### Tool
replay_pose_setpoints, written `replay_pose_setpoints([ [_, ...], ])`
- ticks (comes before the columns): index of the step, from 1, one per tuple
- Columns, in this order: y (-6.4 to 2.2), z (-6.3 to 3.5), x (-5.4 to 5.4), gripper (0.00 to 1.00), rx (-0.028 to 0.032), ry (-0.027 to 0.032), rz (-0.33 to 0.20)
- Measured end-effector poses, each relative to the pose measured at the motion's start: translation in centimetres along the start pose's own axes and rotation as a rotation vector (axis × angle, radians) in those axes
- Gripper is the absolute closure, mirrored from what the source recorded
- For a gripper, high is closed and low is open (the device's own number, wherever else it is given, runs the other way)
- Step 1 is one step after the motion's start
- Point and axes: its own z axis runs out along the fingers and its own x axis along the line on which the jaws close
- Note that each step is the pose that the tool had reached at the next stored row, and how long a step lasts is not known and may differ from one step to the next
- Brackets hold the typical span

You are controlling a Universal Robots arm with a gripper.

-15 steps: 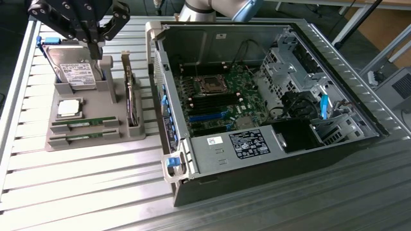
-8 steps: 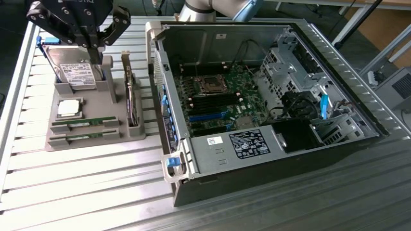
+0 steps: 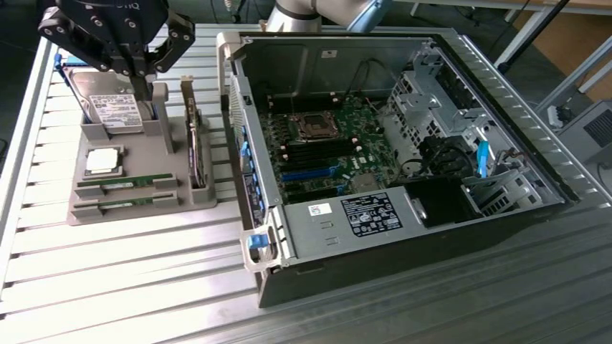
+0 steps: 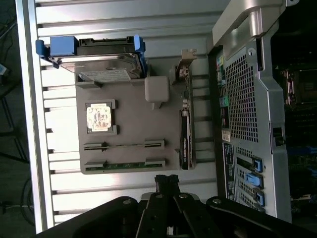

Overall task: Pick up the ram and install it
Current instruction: 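Reach for the ram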

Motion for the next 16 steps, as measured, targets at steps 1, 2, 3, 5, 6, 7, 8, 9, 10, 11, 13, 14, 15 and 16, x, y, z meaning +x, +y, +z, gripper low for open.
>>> replay_pose_setpoints([
  [1,-0.05,0.0,-0.01,0.91,0.0001,0.0,0.0],
  [2,-0.09,-0.01,-0.01,0.91,0.0,0.0,0.0],
  [3,-0.14,-0.01,-0.01,0.91,0.0001,0.0,0.0],
  [5,-0.25,-0.01,-0.02,0.91,0.0,-0.0001,0.0],
  [6,-0.28,-0.01,-0.02,0.91,0.0001,0.0,0.0],
  [7,-0.36,-0.01,-0.03,0.91,0.0,0.0,0.0],
  [8,-0.42,-0.02,-0.03,0.91,0.0,0.0,0.0],
  [9,-0.46,-0.02,-0.04,0.91,0.0001,0.0,0.0],
  [10,-0.51,-0.02,-0.04,0.91,0.0,0.0,0.0],
  [11,-0.61,-0.02,-0.05,0.91,0.0,0.0,0.0],
  [13,-0.75,-0.03,-0.06,0.91,0.0,0.0,0.0],
  [14,-0.81,-0.03,-0.06,0.91,0.0,-0.0001,0.0],
  [15,-0.86,-0.03,-0.07,0.91,0.0,-0.0001,0.0],
  [16,-0.91,-0.03,-0.07,0.91,0.0,0.0,0.0],
])
